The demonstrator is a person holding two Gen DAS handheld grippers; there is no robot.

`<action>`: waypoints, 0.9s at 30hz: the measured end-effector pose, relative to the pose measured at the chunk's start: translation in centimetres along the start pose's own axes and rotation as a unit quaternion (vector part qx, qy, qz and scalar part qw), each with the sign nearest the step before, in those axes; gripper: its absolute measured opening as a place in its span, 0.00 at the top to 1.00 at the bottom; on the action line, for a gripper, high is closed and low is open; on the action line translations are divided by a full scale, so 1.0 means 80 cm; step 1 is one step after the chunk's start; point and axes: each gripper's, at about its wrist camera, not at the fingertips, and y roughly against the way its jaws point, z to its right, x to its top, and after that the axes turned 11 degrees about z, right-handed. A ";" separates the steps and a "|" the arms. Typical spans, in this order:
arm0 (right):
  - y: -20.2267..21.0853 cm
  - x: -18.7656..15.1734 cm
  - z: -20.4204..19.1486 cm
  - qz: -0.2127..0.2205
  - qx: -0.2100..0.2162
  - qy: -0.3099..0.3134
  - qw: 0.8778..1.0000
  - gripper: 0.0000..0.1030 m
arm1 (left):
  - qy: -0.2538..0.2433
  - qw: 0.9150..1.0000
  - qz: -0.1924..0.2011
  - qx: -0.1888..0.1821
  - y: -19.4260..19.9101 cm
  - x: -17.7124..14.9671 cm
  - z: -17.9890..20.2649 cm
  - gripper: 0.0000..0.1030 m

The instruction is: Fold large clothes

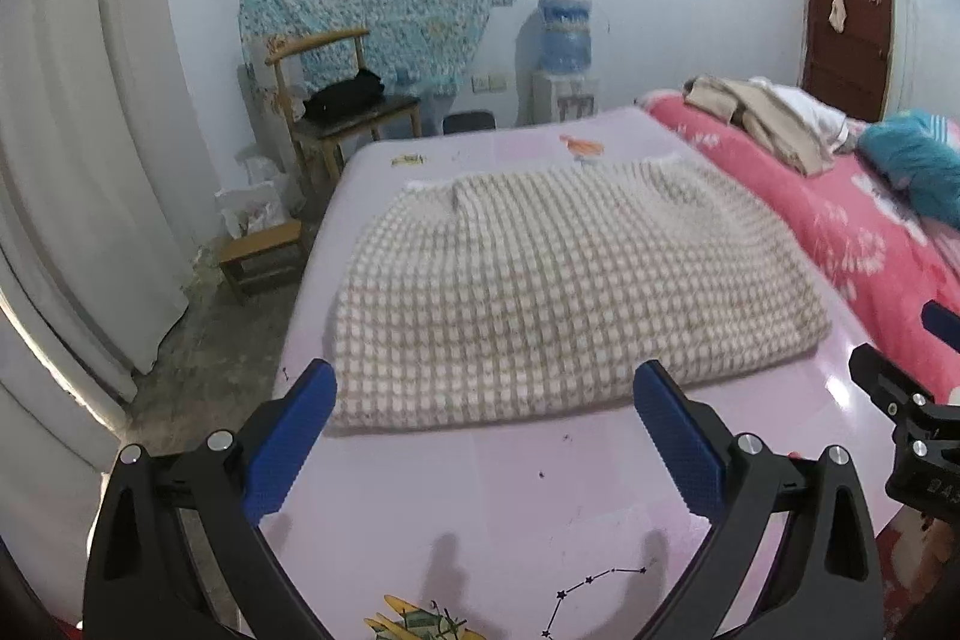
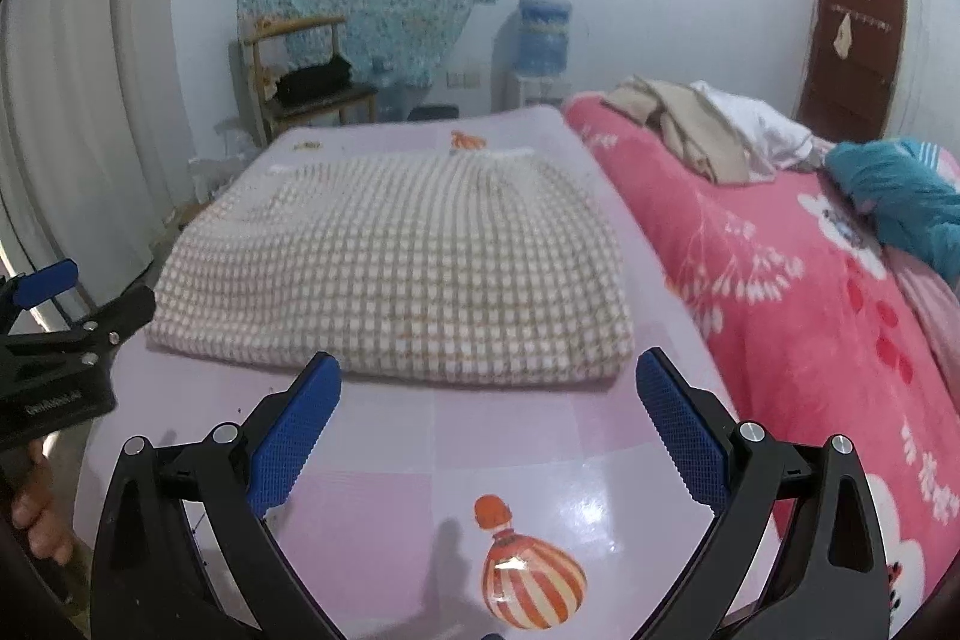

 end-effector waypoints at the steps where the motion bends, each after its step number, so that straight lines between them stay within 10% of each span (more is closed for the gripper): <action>1: -0.003 -0.001 -0.001 -0.006 -0.002 0.000 1.000 0.08 | 0.000 1.000 -0.005 0.001 -0.003 -0.002 0.002 0.05; 27: -0.038 -0.017 -0.012 -0.097 -0.002 -0.028 0.995 0.08 | 0.042 0.991 -0.127 0.021 -0.055 -0.021 -0.001 0.05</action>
